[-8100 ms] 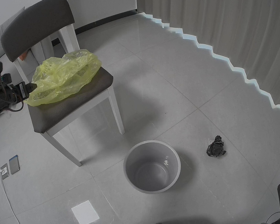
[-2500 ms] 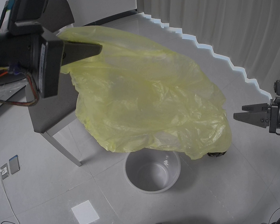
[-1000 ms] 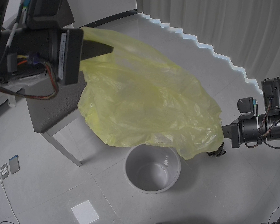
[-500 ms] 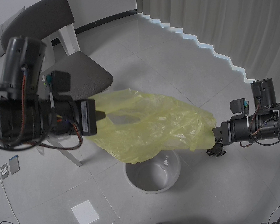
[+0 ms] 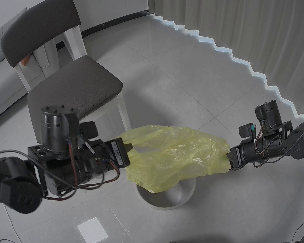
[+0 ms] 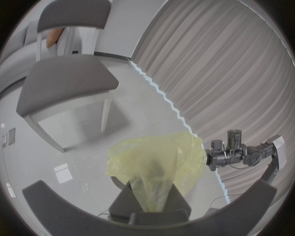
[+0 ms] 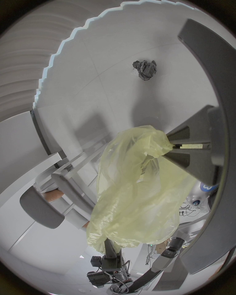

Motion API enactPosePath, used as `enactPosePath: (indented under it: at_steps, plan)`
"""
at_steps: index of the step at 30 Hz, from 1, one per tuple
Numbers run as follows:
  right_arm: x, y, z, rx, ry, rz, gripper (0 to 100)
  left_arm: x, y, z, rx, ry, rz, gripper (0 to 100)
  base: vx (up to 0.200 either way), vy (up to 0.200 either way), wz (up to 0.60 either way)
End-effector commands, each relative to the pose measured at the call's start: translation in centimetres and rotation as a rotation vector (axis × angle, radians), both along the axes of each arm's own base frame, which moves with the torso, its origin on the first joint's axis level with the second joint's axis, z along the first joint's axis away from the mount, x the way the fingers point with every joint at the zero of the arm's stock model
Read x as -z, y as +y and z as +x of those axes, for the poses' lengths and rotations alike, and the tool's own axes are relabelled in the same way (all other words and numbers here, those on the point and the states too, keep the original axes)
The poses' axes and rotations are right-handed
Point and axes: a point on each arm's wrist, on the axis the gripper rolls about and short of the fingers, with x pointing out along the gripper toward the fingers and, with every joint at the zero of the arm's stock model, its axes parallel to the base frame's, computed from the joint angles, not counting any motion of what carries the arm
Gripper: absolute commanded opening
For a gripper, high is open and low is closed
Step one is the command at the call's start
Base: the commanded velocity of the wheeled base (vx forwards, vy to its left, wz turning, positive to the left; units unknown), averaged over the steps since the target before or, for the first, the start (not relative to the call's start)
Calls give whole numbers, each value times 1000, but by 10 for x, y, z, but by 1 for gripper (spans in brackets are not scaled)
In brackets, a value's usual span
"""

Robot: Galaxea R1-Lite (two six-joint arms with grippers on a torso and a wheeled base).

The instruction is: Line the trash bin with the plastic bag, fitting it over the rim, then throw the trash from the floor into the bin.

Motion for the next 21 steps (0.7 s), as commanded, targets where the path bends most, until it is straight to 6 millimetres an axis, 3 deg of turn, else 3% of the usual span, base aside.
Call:
enactPosePath:
  at_steps: [1, 10, 16, 21]
  plan:
    - [37, -6, 17, 8, 93, -50, 0, 61, -19, 27, -16, 132, 29, 0, 0, 0, 0]
    - [64, -6, 38, 24, 87, -43, 0, 108, -22, 54, -41, 172, 41, 0, 0, 0, 0]
    - [93, -6, 47, 18, 124, -64, 0, 136, 10, 55, -32, 236, 11, 0, 0, 0, 0]
    - [113, -28, 46, -18, 132, -153, 0, 150, 35, 50, -20, 303, 10, 0, 0, 0, 0]
